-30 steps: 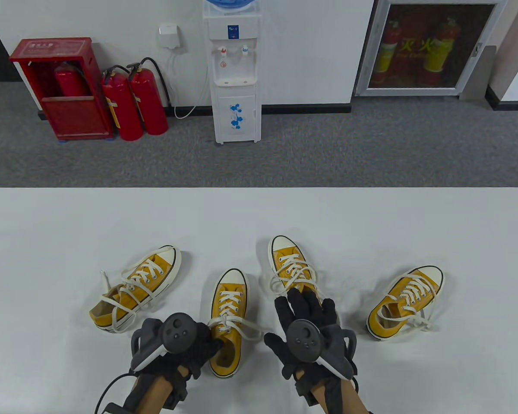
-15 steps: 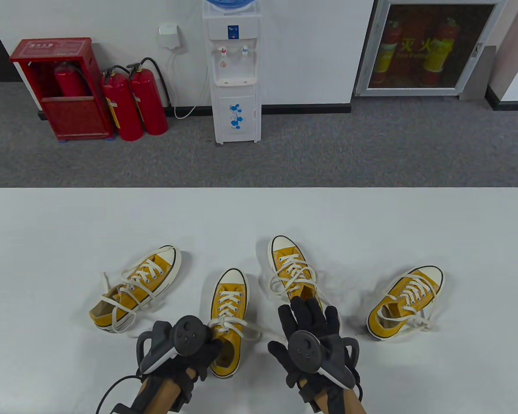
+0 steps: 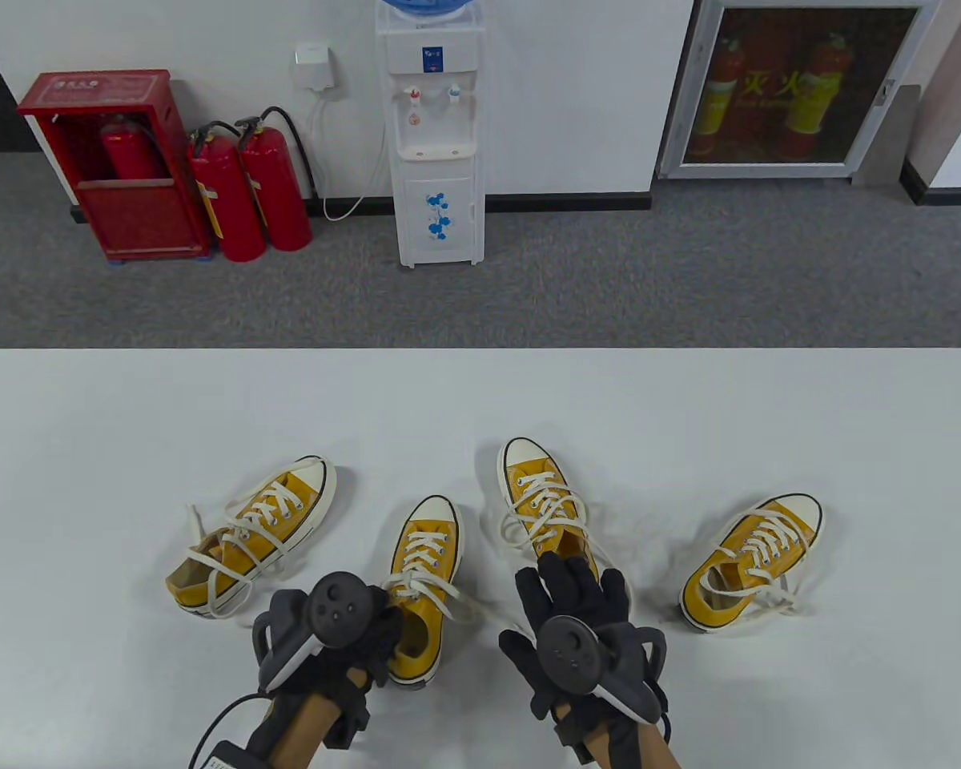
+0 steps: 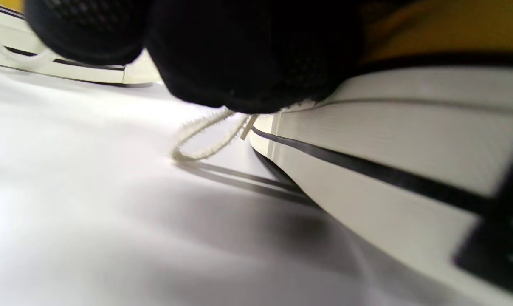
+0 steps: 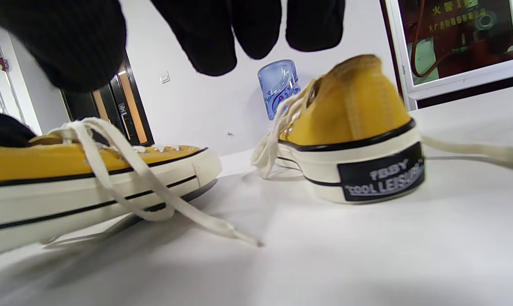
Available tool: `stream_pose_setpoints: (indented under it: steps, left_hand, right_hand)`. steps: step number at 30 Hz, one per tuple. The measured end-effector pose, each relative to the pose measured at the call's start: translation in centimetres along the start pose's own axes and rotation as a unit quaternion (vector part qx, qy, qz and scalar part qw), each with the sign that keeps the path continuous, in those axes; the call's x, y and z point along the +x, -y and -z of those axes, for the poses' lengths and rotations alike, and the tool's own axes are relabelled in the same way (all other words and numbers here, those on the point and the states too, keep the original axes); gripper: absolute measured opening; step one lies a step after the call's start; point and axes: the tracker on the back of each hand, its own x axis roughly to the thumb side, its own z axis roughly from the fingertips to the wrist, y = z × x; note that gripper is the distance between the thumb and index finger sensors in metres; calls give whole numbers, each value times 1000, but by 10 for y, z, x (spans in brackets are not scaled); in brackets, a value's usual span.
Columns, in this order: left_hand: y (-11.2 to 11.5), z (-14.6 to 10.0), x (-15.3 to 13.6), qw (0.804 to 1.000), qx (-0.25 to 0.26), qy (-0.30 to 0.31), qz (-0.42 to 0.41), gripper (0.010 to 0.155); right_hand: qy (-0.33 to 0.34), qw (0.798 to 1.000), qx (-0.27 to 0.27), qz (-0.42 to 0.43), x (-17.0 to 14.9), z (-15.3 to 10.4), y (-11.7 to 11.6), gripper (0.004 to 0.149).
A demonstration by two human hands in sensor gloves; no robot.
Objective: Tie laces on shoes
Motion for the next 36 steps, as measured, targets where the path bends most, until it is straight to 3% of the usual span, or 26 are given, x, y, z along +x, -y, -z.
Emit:
stream_pose_setpoints:
  steps: [15, 36]
  left_hand:
    - [-44, 52, -19, 990, 66, -126, -3, 43]
    - [-11, 64, -41, 983, 57, -163, 55, 43]
  right_hand:
    - [-9, 1000, -10, 12, -2, 0, 4, 74]
    - [-9, 1000, -1, 11, -2, 0, 4, 73]
